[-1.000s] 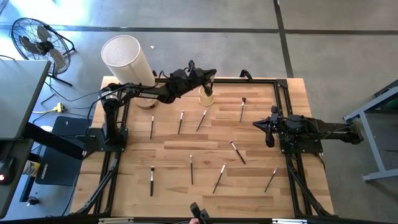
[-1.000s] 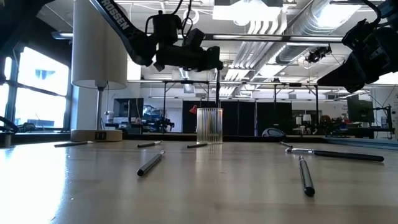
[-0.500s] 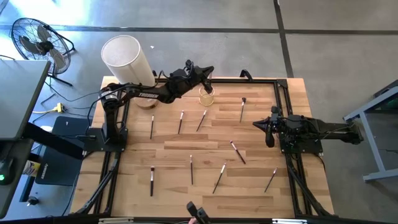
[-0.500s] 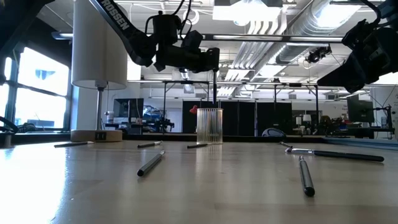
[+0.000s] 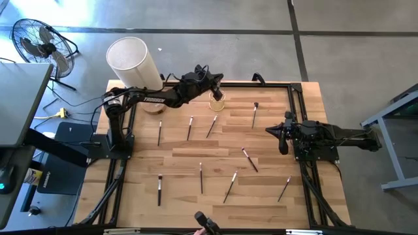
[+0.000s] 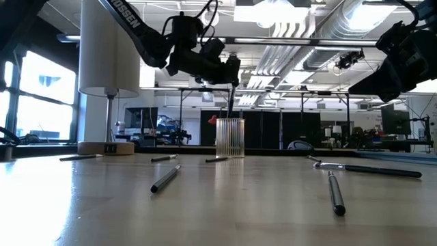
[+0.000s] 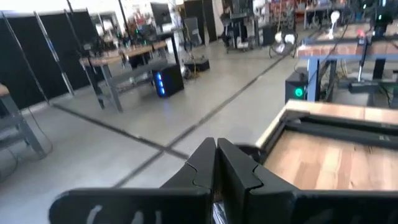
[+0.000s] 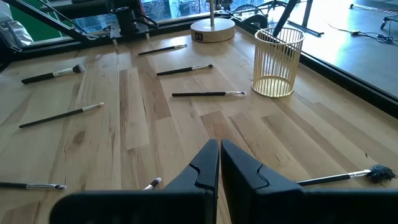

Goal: Sort items
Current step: Put the small fan brush into the glass

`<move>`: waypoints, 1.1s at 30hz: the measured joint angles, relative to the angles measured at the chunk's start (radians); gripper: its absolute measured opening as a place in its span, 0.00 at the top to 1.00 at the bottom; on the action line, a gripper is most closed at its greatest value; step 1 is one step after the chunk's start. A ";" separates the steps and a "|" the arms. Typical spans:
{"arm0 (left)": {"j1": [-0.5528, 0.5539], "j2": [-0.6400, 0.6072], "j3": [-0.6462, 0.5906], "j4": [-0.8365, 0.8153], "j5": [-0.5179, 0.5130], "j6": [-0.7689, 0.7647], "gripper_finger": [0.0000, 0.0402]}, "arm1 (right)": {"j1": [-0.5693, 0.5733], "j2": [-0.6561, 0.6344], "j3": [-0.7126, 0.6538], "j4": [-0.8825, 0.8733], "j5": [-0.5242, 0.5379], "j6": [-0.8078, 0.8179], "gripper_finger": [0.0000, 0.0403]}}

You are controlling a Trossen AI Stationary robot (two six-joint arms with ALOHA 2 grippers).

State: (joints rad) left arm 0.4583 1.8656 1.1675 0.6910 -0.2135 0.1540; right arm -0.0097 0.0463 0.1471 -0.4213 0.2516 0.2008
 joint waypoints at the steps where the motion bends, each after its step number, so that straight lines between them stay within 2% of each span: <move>1: 0.000 0.001 0.000 -0.003 -0.006 0.000 0.99 | 0.000 0.000 0.000 0.000 0.000 0.000 0.97; 33: 0.000 0.002 0.000 -0.013 -0.016 0.006 0.98 | 0.000 0.000 0.000 0.000 0.000 0.000 0.97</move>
State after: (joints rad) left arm 0.4583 1.8671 1.1675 0.6777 -0.2298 0.1600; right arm -0.0093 0.0463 0.1471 -0.4210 0.2515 0.2008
